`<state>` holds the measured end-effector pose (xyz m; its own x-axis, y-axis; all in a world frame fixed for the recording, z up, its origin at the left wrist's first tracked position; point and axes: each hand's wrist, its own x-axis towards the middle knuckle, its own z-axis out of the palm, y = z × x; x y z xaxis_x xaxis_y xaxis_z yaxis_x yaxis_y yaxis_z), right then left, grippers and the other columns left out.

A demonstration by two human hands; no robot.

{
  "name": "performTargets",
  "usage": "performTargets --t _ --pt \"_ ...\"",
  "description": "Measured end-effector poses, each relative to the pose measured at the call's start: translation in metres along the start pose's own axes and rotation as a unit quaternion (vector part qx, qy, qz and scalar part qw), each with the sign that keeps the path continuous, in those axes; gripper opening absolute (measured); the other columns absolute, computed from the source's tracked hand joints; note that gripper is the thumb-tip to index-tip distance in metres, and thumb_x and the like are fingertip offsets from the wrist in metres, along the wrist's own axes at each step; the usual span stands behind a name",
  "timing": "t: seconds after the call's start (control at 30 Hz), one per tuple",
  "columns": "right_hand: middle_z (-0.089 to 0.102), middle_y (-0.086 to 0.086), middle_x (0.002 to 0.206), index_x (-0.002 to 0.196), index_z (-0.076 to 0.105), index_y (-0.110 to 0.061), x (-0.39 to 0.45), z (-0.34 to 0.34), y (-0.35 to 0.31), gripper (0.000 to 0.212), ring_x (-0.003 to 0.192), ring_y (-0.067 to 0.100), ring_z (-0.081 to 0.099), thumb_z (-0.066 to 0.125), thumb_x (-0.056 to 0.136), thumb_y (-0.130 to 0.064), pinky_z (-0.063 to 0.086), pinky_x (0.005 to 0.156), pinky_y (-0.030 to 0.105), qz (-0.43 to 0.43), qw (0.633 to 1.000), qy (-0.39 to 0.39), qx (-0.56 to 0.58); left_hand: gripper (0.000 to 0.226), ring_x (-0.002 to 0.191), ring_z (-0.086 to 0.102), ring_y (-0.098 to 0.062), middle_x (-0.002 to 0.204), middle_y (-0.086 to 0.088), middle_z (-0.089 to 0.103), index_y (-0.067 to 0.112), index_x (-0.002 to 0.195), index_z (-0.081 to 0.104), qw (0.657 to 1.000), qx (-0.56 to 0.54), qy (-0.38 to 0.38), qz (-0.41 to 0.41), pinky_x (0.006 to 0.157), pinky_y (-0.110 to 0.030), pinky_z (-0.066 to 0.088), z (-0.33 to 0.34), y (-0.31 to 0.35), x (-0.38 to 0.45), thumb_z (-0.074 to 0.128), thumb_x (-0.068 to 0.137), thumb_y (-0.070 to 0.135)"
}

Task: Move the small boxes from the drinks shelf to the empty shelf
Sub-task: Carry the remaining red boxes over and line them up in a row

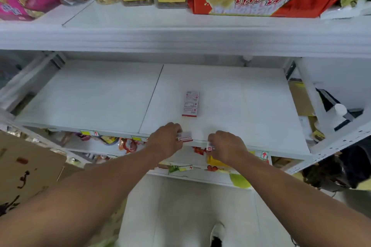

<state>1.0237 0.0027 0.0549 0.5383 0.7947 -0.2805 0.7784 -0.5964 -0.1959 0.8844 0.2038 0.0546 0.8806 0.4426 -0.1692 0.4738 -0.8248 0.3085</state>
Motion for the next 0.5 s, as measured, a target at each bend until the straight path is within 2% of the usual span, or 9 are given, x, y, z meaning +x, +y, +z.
performTargets --t 0.2,0.3,0.4,0.5 --pt "0.061 0.002 0.114 0.119 0.067 -0.025 0.014 0.002 0.007 0.022 0.11 0.027 0.062 0.067 0.097 -0.029 0.04 0.076 0.032 0.009 1.0 -0.012 0.008 0.03 0.097 0.066 -0.019 0.112 0.006 0.062 0.028 0.119 0.063 0.999 0.031 -0.025 0.013 0.086 -0.041 0.062 0.005 -0.012 0.055 0.076 0.092 0.032" --pt "0.06 0.001 0.109 0.117 0.067 -0.026 0.018 0.007 0.004 0.022 0.107 0.027 0.062 0.065 0.095 -0.024 0.042 0.075 0.033 0.03 0.999 -0.022 0.012 0.036 0.105 0.068 -0.022 0.116 0.006 0.064 0.026 0.125 0.065 1.0 0.008 -0.018 0.016 0.088 -0.041 0.061 0.017 -0.022 0.08 0.077 0.092 0.031" --pt "0.055 -0.002 0.102 0.114 0.066 -0.027 0.026 0.015 -0.001 0.02 0.101 0.025 0.061 0.064 0.095 -0.022 0.043 0.073 0.033 0.048 0.999 -0.014 0.022 0.042 0.113 0.063 -0.023 0.126 0.004 0.065 0.025 0.136 0.065 0.999 -0.003 0.003 0.039 0.088 -0.044 0.06 0.029 -0.028 0.105 0.075 0.096 0.033" --pt "0.059 0.0 0.105 0.115 0.066 -0.027 0.038 0.025 -0.008 0.022 0.101 0.027 0.062 0.064 0.094 -0.022 0.053 0.075 0.037 0.059 0.998 0.002 0.019 0.045 0.122 0.054 -0.021 0.136 0.003 0.058 0.024 0.141 0.063 0.997 0.001 0.01 0.071 0.089 -0.043 0.058 0.041 -0.038 0.117 0.074 0.098 0.034"
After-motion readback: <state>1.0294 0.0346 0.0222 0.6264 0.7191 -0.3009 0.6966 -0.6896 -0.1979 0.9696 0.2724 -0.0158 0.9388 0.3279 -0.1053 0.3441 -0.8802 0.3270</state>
